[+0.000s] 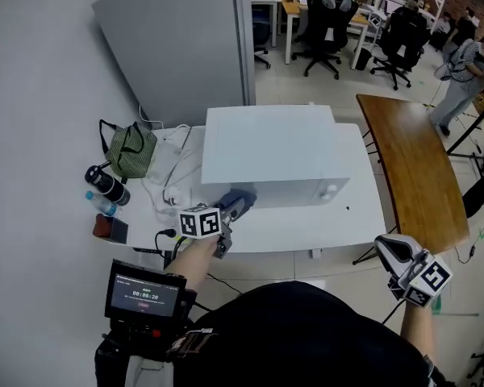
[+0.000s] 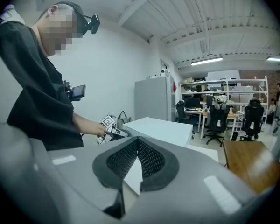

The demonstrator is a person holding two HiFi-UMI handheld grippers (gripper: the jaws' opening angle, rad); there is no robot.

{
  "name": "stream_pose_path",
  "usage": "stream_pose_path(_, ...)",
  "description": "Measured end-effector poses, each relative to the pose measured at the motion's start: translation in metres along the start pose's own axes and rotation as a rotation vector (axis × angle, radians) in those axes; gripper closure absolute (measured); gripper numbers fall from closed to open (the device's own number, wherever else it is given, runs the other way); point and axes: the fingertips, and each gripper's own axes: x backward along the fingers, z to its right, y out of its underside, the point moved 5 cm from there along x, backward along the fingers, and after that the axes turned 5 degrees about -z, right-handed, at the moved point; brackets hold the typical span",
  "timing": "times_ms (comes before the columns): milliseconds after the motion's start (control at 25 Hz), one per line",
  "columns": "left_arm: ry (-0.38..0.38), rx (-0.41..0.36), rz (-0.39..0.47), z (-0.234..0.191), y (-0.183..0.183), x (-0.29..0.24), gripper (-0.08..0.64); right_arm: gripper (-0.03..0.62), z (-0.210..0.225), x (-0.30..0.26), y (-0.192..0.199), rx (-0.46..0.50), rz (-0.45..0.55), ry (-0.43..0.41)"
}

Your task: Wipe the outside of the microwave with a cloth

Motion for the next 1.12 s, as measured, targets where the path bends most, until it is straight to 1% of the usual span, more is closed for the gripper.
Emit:
stream_pose_path(80, -0.052, 0.028, 0.002, -0.037, 0.005, 0.03, 0.503, 0.586, -0.018, -0.021, -0.002, 0.031, -0.011, -0.019)
stream_pose_path(160, -0.085, 0.037, -0.008, -0.065, 0.008, 0.044, 0.503, 0.586, -0.032, -0.035, -0.006, 0.03, -0.016, -0.028)
stream_pose_path(240, -0.094, 0.032, -0.033, -0.08, 0.01, 0.042, 0.503, 0.586, -0.039, -0.04, -0.008, 0.028, -0.021, -0.024)
stream_pose_path(320, -0.095, 0.031, -0.061, -0.079, 0.013, 0.032, 0.503, 0.586, -0.037, -0.033, -0.007, 0.036, -0.036, -0.008)
stream_pose_path(400, -0.088, 0.035, -0.087, -0.067, 0.017, 0.016, 0.503, 0.586, -0.029, -0.018, -0.006, 0.03, -0.035, 0.014)
stream_pose_path(480, -0.078, 0.035, -0.109, -0.05, 0.022, -0.008, 0.503, 0.586, -0.018, 0.0, -0.004, 0.01, -0.01, 0.026)
stream_pose_path(560, -0.086, 0.035, -0.131, -0.032, 0.029, -0.036, 0.503, 0.586, -0.003, 0.021, 0.004, -0.014, 0.016, 0.035)
stream_pose_path(640, -0.097, 0.039, -0.15, -0.015, 0.037, -0.065, 0.503, 0.586, 0.018, 0.05, 0.02, -0.028, 0.024, 0.059)
stream_pose_path(800, -0.084, 0.026, -0.189, 0.033, 0.05, -0.135, 0.503, 0.586, 0.067, 0.12, 0.063, -0.055, -0.021, 0.144)
stream_pose_path(960, -0.046, -0.012, -0.227, 0.085, 0.059, -0.198, 0.503, 0.586, 0.102, 0.179, 0.087, -0.094, -0.024, 0.212)
stream_pose_path(1040, -0.023, -0.039, -0.25, 0.107, 0.062, -0.221, 0.503, 0.586, 0.11, 0.199, 0.094, -0.103, -0.022, 0.234)
stream_pose_path(1120, -0.021, -0.081, -0.275, 0.122, 0.063, -0.235, 0.503, 0.586, 0.112, 0.21, 0.098, -0.106, -0.02, 0.247)
